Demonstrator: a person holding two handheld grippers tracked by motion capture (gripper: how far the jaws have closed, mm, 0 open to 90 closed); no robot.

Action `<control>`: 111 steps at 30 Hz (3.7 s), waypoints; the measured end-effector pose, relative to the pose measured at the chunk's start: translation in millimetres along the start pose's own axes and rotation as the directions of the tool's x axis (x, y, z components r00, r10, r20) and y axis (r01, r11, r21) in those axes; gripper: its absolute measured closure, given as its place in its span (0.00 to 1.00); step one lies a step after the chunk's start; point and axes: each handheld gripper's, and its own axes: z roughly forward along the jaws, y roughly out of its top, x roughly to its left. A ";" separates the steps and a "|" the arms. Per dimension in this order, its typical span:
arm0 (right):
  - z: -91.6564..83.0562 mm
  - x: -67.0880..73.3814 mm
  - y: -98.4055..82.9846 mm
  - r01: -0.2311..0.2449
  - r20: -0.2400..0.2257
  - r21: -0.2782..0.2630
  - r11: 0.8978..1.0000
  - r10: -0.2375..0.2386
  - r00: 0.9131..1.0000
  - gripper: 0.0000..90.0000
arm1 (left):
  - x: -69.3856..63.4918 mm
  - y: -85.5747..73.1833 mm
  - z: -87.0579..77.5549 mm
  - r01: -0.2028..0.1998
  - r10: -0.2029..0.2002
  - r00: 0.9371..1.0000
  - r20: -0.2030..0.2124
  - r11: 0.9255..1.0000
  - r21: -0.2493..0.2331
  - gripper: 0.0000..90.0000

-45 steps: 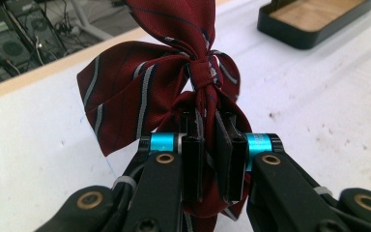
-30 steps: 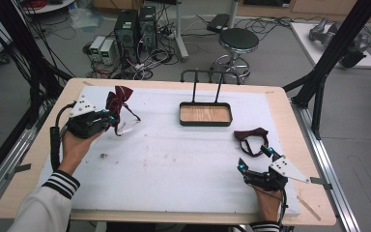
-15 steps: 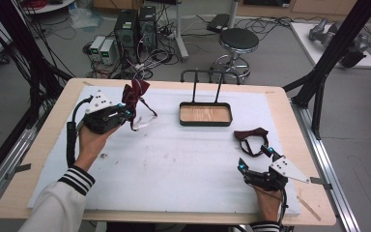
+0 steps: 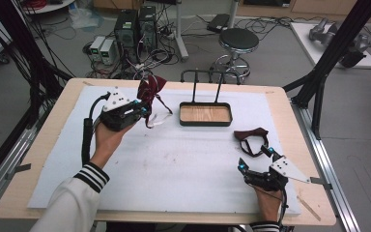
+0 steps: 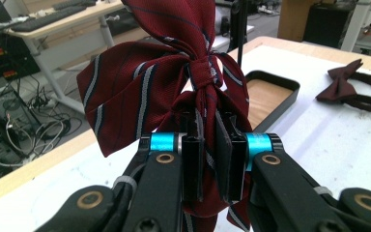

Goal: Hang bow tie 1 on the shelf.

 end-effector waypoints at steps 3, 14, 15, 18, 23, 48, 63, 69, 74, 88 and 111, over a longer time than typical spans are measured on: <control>0.0 -0.2 0.1 0.002 0.000 -0.002 1.000 -0.002 1.000 0.04 | -4.9 4.2 4.8 -0.008 0.008 1.000 0.002 1.000 -0.008 0.91; -0.7 -0.8 -0.2 -0.012 -0.001 -0.006 1.000 0.012 1.000 0.04 | -24.0 25.1 28.8 -0.028 0.029 0.999 0.020 0.999 -0.032 0.91; -0.7 -0.8 -0.2 -0.012 -0.001 -0.006 1.000 0.012 1.000 0.04 | -25.9 27.1 30.9 -0.030 0.031 0.999 0.023 0.999 -0.035 0.91; -1.0 -1.6 -0.3 -0.013 -0.003 -0.009 1.000 0.013 1.000 0.04 | -31.3 33.3 35.9 -0.035 0.037 0.999 0.025 0.998 -0.044 0.91; -1.2 -1.5 -0.4 -0.017 -0.003 -0.011 1.000 0.017 1.000 0.04 | -38.5 41.8 42.1 -0.052 0.053 0.998 0.026 0.997 -0.049 0.91; -1.7 -2.2 -0.6 -0.022 -0.005 -0.015 1.000 0.022 1.000 0.04 | -33.6 54.2 73.6 -0.067 0.065 0.996 -0.060 0.997 -0.027 0.91; -1.6 -2.2 -0.7 -0.021 -0.001 -0.019 1.000 0.021 1.000 0.04 | -12.0 53.3 84.3 0.014 -0.015 1.000 -0.012 0.999 -0.030 0.91; -1.8 -2.5 -0.8 -0.029 0.004 -0.022 0.999 0.029 1.000 0.04 | -0.6 51.0 89.4 0.033 -0.034 0.999 -0.013 0.999 -0.030 0.91; -2.0 -3.8 -0.8 -0.038 0.004 -0.026 0.999 0.038 0.999 0.04 | 5.6 51.2 97.0 0.040 -0.041 0.999 -0.017 0.999 -0.026 0.91; -2.0 -3.7 -0.8 -0.037 0.002 -0.025 0.999 0.037 0.999 0.04 | 6.9 43.3 109.5 0.072 -0.070 0.995 -0.070 0.997 0.026 0.91; -2.2 -2.9 -0.7 -0.038 0.002 -0.021 0.999 0.038 0.999 0.04 | 3.4 25.0 119.2 0.115 -0.107 0.991 -0.084 0.988 0.099 0.91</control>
